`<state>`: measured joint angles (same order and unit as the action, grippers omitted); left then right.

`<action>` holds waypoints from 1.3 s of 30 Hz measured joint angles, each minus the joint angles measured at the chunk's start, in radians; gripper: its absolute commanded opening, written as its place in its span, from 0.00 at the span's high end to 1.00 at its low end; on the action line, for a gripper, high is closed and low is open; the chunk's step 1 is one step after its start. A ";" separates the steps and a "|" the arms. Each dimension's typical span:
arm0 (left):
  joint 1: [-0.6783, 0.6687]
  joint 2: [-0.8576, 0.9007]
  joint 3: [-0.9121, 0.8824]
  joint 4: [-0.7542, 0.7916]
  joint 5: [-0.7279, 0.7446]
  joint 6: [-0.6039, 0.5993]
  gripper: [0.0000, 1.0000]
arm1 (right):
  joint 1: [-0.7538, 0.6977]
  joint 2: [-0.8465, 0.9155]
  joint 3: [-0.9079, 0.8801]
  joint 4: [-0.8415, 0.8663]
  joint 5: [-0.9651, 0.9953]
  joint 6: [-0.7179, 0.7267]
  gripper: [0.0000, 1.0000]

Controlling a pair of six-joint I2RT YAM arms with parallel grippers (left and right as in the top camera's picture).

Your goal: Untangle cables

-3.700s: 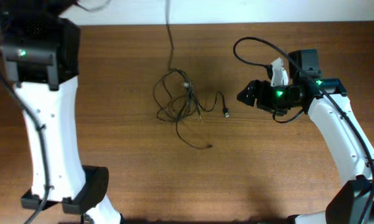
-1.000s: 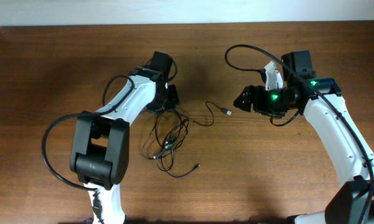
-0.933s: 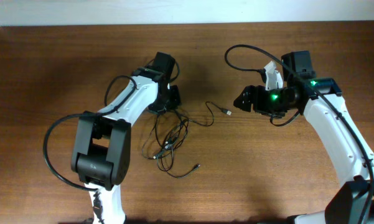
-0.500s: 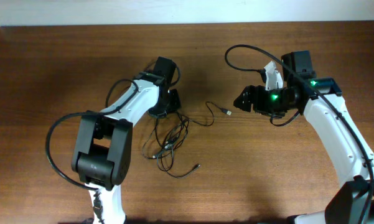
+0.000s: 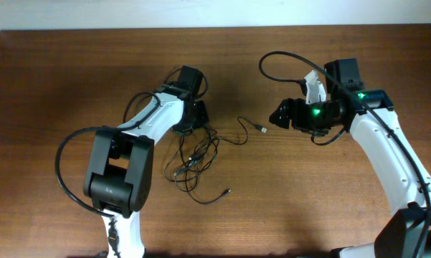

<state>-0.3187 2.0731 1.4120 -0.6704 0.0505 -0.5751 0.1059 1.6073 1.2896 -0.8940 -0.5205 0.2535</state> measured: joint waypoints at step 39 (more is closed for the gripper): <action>-0.116 -0.030 0.111 -0.172 0.160 0.428 1.00 | 0.000 0.000 0.000 -0.034 0.000 0.000 0.23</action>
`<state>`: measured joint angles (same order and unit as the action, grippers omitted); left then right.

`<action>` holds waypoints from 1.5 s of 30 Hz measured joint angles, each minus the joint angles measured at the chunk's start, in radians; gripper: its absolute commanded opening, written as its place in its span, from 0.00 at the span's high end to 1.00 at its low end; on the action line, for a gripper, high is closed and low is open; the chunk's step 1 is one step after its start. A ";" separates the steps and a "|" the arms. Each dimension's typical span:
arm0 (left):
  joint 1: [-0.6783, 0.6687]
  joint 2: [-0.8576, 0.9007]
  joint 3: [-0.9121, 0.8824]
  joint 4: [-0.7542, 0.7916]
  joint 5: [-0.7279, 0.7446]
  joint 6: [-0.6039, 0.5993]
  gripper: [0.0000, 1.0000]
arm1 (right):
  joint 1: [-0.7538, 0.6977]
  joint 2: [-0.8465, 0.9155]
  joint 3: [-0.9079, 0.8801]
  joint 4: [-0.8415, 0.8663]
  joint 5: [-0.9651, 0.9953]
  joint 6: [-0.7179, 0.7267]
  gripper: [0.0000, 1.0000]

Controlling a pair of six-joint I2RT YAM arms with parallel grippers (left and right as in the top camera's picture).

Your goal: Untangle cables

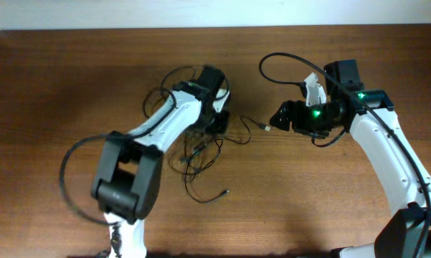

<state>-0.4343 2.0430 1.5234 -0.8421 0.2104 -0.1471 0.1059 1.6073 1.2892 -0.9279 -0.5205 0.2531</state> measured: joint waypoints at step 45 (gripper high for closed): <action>0.138 -0.530 0.217 0.098 0.545 -0.662 0.81 | 0.301 -0.225 -0.003 0.702 -0.223 0.251 0.79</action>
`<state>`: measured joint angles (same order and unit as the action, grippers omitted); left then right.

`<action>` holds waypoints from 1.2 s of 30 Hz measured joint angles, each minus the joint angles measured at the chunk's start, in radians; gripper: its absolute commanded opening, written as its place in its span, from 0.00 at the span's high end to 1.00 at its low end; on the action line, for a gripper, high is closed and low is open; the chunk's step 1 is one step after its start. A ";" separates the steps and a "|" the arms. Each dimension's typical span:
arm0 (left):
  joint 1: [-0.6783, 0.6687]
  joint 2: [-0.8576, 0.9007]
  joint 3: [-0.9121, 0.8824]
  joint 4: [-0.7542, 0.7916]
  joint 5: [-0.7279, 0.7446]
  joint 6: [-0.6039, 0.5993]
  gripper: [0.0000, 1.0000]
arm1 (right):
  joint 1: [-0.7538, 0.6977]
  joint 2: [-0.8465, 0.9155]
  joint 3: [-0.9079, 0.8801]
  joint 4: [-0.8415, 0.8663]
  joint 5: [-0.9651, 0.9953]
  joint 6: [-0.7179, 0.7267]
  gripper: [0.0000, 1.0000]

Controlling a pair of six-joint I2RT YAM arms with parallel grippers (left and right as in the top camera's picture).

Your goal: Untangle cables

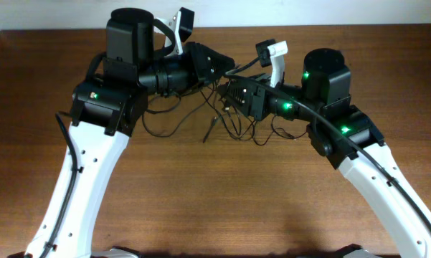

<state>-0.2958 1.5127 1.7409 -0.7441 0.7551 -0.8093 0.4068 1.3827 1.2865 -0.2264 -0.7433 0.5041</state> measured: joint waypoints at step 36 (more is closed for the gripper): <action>-0.199 0.325 -0.002 -0.299 -0.607 0.552 0.55 | -0.342 0.002 0.003 -0.937 0.815 -0.041 0.01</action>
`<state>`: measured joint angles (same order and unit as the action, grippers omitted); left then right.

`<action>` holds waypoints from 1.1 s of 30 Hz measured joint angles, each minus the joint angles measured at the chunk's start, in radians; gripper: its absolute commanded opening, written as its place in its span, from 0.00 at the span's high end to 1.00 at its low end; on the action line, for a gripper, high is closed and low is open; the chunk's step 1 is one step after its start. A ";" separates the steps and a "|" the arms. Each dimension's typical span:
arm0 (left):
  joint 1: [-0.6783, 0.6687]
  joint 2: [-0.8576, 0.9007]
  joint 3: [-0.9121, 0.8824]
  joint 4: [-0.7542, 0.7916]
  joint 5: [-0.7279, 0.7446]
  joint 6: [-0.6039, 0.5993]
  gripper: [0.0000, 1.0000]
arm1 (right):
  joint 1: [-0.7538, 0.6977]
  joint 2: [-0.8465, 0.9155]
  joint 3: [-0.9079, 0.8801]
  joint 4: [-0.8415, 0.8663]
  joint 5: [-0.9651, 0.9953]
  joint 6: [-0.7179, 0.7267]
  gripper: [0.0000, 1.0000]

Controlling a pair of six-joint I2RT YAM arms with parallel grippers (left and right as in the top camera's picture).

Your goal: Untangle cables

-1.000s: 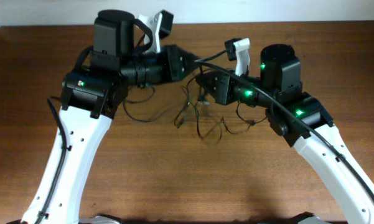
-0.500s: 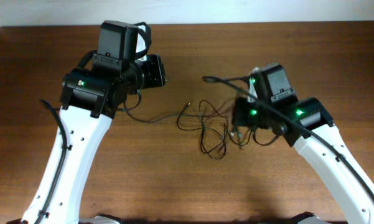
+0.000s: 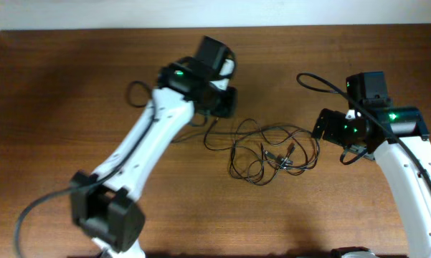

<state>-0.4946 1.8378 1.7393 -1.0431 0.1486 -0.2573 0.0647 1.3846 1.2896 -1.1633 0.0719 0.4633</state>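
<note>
A loose tangle of thin black cables (image 3: 267, 152) lies spread on the wooden table (image 3: 57, 86), right of centre, with small plugs near its middle. One strand runs up-left toward my left gripper (image 3: 226, 102), which sits low just behind the tangle's left end; its fingers are hidden under the wrist. My right gripper (image 3: 321, 129) is at the tangle's right edge, close to the outer loop. Whether either one grips a strand cannot be told from above.
My left arm's white links (image 3: 140, 154) cross the table diagonally from the front left. The right arm (image 3: 409, 168) comes in along the right side, with its own thick black lead (image 3: 319, 82) looping above it. A pale wall edge (image 3: 215, 13) runs along the back.
Both arms were raised high toward the camera with the cables hanging between them. Now both are down near the table, and the cables lie spread right of centre.
The tangle first lay left of centre under my left gripper, with the right gripper near a loose plug end. Then the left gripper and tangle stood further right. Both arms were then high with cables strung between them. Now the cables lie wider and further right.
</note>
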 measured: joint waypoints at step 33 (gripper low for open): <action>-0.077 0.556 0.222 0.114 0.066 0.750 0.38 | 0.000 0.000 0.000 0.011 -0.014 -0.030 0.01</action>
<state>-0.5720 2.3939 1.9610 -0.9295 0.2146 0.4927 0.0647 1.3846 1.2896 -1.1519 0.0582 0.4335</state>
